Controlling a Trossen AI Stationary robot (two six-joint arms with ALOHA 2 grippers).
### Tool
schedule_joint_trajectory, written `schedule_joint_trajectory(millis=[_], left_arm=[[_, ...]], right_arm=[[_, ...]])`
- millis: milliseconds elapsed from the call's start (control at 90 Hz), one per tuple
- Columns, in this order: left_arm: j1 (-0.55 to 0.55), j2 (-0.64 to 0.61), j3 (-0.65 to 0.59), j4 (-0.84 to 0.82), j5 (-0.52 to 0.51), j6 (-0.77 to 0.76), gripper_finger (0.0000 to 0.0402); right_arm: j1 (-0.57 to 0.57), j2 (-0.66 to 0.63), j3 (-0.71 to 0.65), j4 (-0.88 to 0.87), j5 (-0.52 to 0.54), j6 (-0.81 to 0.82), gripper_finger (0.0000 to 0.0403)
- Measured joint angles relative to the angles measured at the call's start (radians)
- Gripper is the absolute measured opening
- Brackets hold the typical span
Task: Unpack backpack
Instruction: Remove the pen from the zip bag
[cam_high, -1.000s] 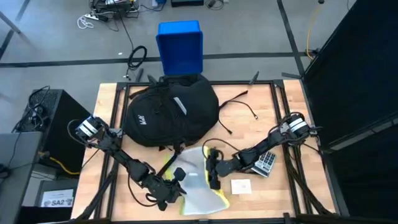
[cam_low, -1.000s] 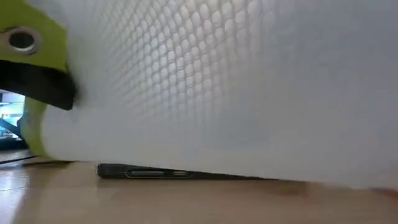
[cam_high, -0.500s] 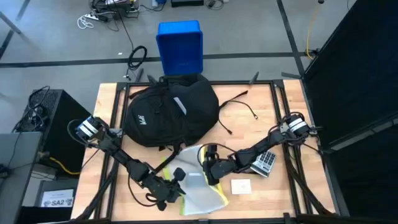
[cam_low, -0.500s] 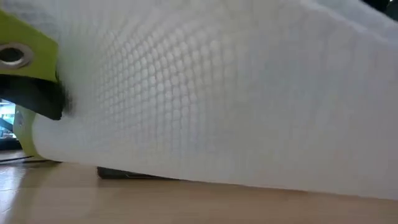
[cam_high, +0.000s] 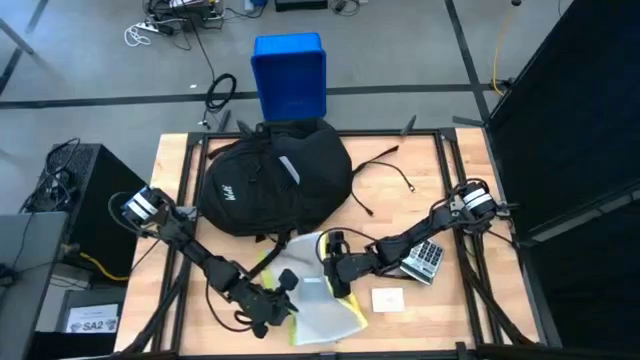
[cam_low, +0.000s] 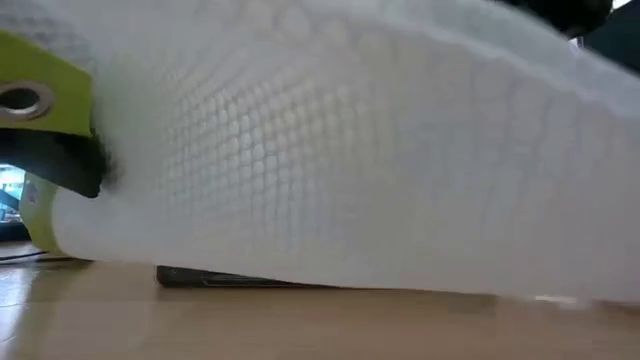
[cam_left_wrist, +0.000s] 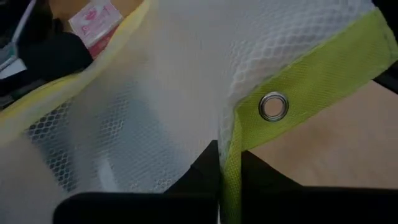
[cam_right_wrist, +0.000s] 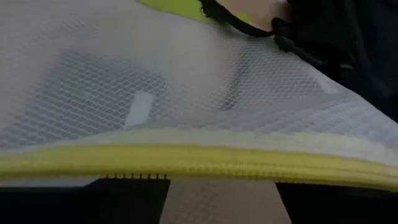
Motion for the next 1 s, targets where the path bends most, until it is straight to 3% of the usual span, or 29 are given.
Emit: schedule_joint_trajectory(millis=[189,378,678,1000], left_arm=[[-0.001,0.0,0.019,-0.036,-0.043,0.004,0.0009],[-0.001,0.0,0.07,-0.159,-0.059,-0.002,0.0057],[-0.014,0.0,0.261,-0.69,-0.097,-0.216,0.0154],[-0.148,0.0,0.236,-0.887,-0.316,-0.392,0.0168]], right_arm=[[-0.003,0.0,0.0,-0.03,-0.003,0.055,0.0238],[-0.015,0.0,-0.001,-0.1,-0.012,0.117,0.0228],[-0.017,0.0,-0.001,-0.111,-0.012,0.128,0.0236],[-0.017,0.0,-0.001,-0.13,-0.012,0.148,0.0237]])
